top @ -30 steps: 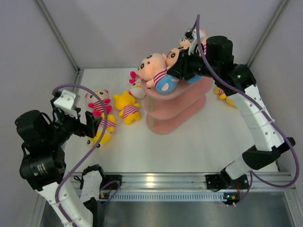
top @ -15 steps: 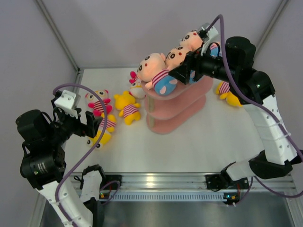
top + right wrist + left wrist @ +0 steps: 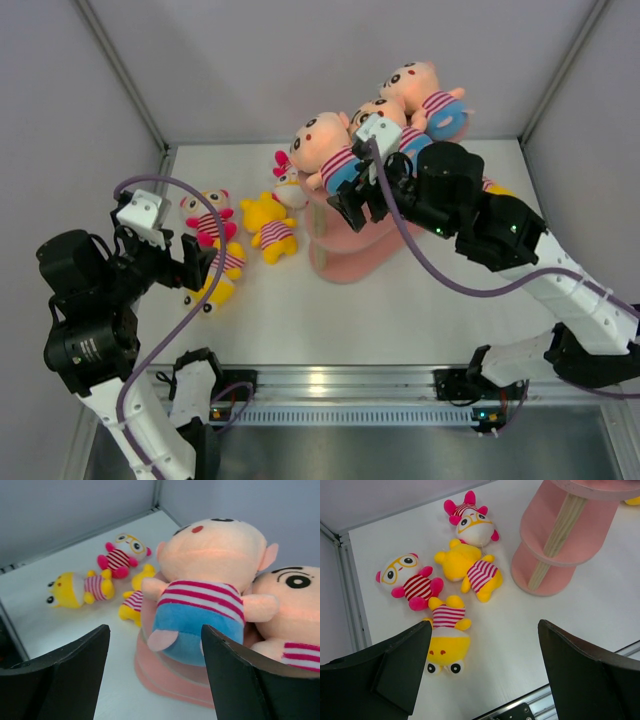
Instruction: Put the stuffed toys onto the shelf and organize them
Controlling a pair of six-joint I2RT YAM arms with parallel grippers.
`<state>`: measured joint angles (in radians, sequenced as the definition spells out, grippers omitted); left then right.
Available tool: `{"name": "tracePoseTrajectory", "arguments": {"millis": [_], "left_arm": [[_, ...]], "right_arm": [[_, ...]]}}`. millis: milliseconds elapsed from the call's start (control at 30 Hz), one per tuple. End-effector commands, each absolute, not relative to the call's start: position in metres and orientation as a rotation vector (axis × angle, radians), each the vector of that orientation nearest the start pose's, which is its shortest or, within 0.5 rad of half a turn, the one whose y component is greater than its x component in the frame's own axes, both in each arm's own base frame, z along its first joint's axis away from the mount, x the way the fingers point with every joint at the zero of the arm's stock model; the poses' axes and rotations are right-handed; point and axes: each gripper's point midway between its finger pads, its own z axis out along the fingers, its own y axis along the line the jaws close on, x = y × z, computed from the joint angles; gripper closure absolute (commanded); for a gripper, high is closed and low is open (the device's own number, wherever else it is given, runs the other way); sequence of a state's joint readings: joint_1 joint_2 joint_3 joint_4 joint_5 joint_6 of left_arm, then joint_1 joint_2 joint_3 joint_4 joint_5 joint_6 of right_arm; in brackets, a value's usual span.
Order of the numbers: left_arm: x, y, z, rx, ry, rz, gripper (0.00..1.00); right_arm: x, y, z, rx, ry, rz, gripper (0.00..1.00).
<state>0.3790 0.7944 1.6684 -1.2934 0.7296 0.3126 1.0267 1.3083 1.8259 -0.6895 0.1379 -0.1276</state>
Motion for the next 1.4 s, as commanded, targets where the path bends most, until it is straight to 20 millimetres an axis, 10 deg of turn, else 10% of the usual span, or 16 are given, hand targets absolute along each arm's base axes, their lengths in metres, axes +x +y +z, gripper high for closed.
{"name": "tracePoseTrajectory", "arguments": {"millis": [0,433,733,1000,1167,1333,1367], "left_arm": [[0.161,-0.053,0.409,0.407,1.823,-0.256,0.07],[0.163,-0.052,0.406,0.411,1.832,-0.255,0.07],[0.167,-0.049,0.388,0.409,1.877,-0.269,0.06],[0.173,-0.040,0.371,0.396,1.928,-0.245,0.06],[0.178,-0.037,0.357,0.382,1.970,-0.267,0.06],[0.180,-0.028,0.339,0.378,2.020,-0.227,0.06],[0.180,-0.025,0.337,0.373,2.029,-0.208,0.06]], "right_arm": [[0.247,0.287,0.473,-0.764,1.506,0.297,0.26],[0.258,0.270,0.464,-0.683,1.554,0.198,0.53],[0.221,0.251,0.518,-0.634,1.480,0.424,0.16],[0.228,0.116,0.561,-0.125,1.498,0.262,0.09],[0.267,0.043,0.541,0.104,1.561,-0.037,0.03],[0.319,0.031,0.507,0.176,1.641,0.128,0.03],[0.331,0.000,0.500,0.270,1.639,0.103,0.03]]}}
